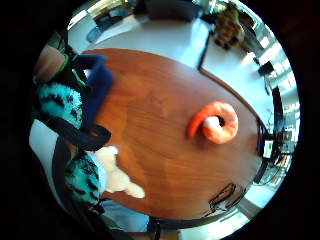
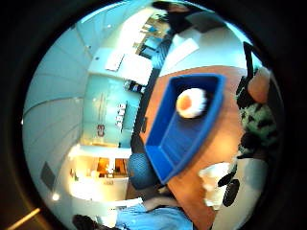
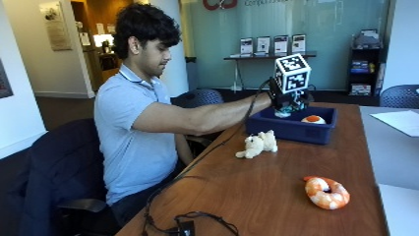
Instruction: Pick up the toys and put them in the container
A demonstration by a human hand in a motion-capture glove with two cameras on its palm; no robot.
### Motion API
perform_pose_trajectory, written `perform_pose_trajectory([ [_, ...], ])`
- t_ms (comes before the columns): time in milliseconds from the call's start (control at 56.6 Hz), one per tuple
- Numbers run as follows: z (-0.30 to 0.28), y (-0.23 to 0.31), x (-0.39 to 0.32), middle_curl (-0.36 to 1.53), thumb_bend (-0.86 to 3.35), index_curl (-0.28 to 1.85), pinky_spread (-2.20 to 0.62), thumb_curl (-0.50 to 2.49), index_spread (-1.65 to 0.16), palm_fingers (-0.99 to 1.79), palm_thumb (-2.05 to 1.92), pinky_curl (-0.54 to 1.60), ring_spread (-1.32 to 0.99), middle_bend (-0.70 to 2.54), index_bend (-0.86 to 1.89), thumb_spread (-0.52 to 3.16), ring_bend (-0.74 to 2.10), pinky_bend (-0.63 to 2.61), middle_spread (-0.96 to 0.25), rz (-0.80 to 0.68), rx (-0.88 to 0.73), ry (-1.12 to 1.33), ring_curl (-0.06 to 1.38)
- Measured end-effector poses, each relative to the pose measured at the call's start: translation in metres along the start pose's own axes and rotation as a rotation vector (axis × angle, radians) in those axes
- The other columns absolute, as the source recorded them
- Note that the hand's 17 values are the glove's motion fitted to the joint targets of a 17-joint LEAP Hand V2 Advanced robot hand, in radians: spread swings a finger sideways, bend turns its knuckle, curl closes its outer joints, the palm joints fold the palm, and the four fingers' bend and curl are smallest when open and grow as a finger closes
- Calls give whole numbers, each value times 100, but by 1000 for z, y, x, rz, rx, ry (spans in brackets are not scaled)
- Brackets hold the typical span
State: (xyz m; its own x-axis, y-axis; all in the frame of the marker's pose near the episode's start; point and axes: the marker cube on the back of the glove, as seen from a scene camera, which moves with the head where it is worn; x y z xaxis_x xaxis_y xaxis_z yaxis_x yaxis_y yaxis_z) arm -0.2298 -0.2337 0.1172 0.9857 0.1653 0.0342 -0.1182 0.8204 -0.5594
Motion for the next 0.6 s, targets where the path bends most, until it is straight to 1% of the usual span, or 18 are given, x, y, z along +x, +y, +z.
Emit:
perform_pose_trajectory([
  [106,5,-4,-56,44,40,40,-39,92,-18,87,90,37,-24,40,39,106,68,103,-6,-100,-3,10,48],
  [230,18,-9,-107,46,38,42,-39,98,-18,87,90,38,-25,39,39,97,66,102,-7,-174,-33,18,49],
  [371,39,-11,-153,49,37,44,-39,104,-18,88,90,38,-25,38,37,88,66,101,-7,-239,-67,22,51],
  [495,51,-11,-177,52,37,47,-39,109,-18,88,90,39,-25,37,36,81,65,101,-7,-273,-84,21,52],
  [548,60,-12,-186,53,36,47,-39,110,-18,87,89,39,-25,37,35,79,64,101,-7,-272,-120,33,53],
  [601,68,-10,-190,54,36,48,-40,112,-18,86,89,39,-25,36,33,77,64,102,-7,-260,-212,48,53],
])
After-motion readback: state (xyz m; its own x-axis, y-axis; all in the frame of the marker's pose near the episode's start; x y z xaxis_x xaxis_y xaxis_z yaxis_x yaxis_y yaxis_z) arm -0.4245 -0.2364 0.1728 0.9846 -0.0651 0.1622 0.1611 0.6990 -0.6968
